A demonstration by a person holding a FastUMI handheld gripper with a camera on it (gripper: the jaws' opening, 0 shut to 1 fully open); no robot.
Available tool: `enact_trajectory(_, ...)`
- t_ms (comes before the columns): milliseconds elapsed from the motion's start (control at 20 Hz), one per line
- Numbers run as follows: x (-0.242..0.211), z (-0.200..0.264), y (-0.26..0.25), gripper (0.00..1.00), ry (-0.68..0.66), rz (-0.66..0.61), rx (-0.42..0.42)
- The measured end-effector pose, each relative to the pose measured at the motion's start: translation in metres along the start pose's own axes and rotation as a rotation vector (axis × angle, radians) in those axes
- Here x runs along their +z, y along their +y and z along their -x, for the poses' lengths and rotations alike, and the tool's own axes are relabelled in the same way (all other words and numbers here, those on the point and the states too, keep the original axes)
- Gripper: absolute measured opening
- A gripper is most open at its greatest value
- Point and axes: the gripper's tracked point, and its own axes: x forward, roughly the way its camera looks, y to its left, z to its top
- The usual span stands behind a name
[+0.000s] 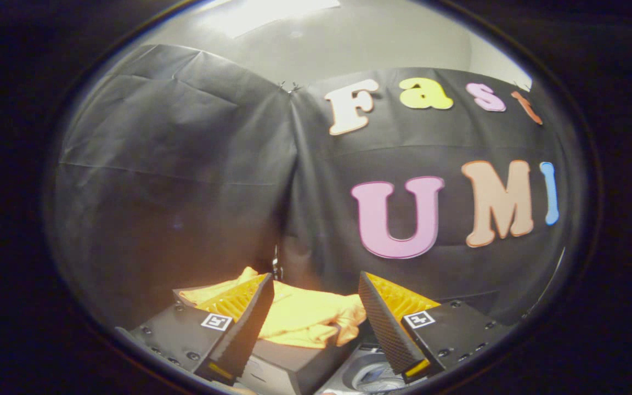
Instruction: Put the clothes into the washing machine and then close the washing machine lid.
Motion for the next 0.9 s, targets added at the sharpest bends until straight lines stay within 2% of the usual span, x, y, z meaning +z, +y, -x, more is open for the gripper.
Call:
enact_trajectory(200, -0.013, -0.048, 0.041, 0.99, 0.065, 0.035, 0.054)
enact_trajectory(450, -0.065, -0.081, 0.068, 0.99, 0.199, 0.015, 0.096)
enact_trajectory(650, -0.121, -0.091, 0.077, 1.0, 0.344, 0.03, 0.109)
enact_trajectory(900, -0.167, -0.084, 0.084, 1.0, 0.511, 0.02, 0.142)
